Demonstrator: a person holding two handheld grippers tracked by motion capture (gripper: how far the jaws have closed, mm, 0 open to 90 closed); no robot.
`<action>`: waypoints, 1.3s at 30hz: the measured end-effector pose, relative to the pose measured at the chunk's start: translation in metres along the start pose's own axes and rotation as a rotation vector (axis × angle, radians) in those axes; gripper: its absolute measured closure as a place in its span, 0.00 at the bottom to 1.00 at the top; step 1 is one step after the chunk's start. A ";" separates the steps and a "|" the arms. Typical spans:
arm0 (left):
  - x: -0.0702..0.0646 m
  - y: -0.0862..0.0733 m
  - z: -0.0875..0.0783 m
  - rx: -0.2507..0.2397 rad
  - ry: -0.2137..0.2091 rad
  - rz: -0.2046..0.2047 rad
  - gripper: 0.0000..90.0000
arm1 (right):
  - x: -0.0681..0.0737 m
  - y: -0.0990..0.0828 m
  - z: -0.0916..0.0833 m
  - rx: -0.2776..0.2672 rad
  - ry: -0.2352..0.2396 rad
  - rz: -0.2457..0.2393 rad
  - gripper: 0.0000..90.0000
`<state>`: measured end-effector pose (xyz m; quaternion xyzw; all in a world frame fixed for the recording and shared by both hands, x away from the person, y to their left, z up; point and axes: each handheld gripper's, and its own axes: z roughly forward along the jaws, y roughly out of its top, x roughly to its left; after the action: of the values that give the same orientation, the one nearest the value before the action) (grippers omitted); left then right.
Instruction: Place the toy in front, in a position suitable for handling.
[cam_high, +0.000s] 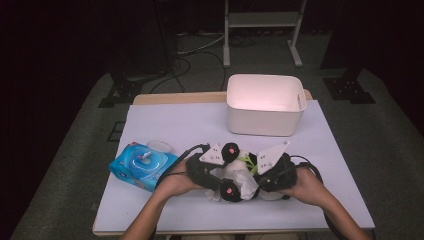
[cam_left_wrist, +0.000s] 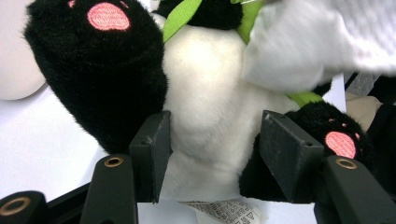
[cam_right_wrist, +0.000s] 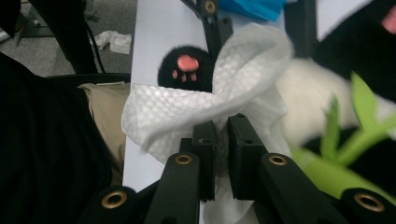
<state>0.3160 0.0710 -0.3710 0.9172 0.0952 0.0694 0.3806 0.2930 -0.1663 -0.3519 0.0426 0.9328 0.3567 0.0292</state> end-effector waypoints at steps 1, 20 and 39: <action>0.000 0.000 0.000 0.000 0.001 0.000 0.48 | -0.001 -0.003 -0.002 0.001 -0.005 0.009 0.91; -0.002 0.001 0.000 0.003 -0.007 0.012 0.49 | -0.031 0.022 -0.012 0.010 -0.059 0.000 0.91; 0.001 0.010 -0.017 -0.040 0.007 0.004 0.44 | -0.045 0.005 -0.023 0.026 -0.031 0.060 0.92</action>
<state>0.3150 0.0758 -0.3521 0.9094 0.0934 0.0753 0.3982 0.3361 -0.1825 -0.3303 0.0765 0.9350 0.3447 0.0326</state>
